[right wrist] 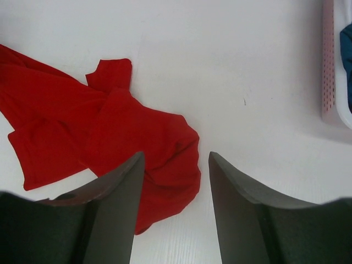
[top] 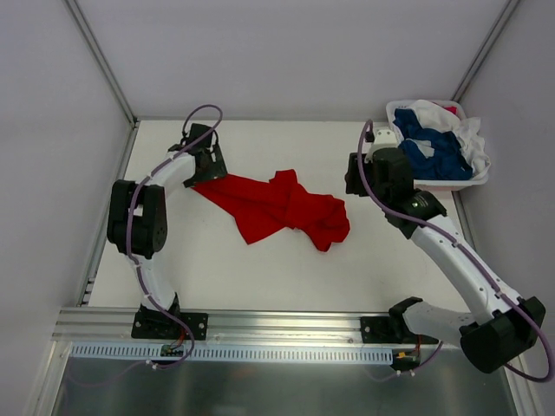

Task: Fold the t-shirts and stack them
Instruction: Flatten out the tshirt

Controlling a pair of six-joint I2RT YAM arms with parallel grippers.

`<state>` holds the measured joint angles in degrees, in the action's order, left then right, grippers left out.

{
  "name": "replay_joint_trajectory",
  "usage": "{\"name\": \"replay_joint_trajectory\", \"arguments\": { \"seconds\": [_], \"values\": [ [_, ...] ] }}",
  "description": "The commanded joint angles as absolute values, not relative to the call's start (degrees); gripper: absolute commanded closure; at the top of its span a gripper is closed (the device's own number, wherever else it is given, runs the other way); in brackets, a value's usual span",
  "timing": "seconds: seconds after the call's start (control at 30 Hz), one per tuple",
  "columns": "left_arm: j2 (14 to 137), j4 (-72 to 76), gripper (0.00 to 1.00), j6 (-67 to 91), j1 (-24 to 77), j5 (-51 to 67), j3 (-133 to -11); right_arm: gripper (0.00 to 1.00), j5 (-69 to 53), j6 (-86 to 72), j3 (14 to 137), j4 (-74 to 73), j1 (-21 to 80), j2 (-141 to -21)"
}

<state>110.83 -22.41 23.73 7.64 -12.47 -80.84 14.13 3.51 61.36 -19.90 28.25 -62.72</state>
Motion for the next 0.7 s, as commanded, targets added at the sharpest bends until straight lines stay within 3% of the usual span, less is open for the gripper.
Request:
{"name": "replay_joint_trajectory", "arguments": {
  "seconds": [0.0, 0.07, 0.4, 0.67],
  "values": [
    [101.10, -22.50, 0.14, 27.24, 11.59, -12.57, -77.88, 0.46, 12.57, 4.66, 66.96, -16.96, 27.69, -66.87],
    [98.71, -23.02, 0.12, 27.77, 12.48, -11.34, -75.77, 0.46, 11.43, 5.18, 68.37, -17.05, 27.60, -70.65],
    [87.98, -23.55, 0.27, 32.34, 17.75, -9.40, -63.64, 0.46, 7.30, 4.57, 75.84, -17.05, 25.14, -81.73],
    [86.75, -23.38, 0.28, 37.34, 26.71, -9.23, -58.10, 0.46, 4.57, 4.83, 84.36, -18.98, 22.86, -88.15]
  ]
}}
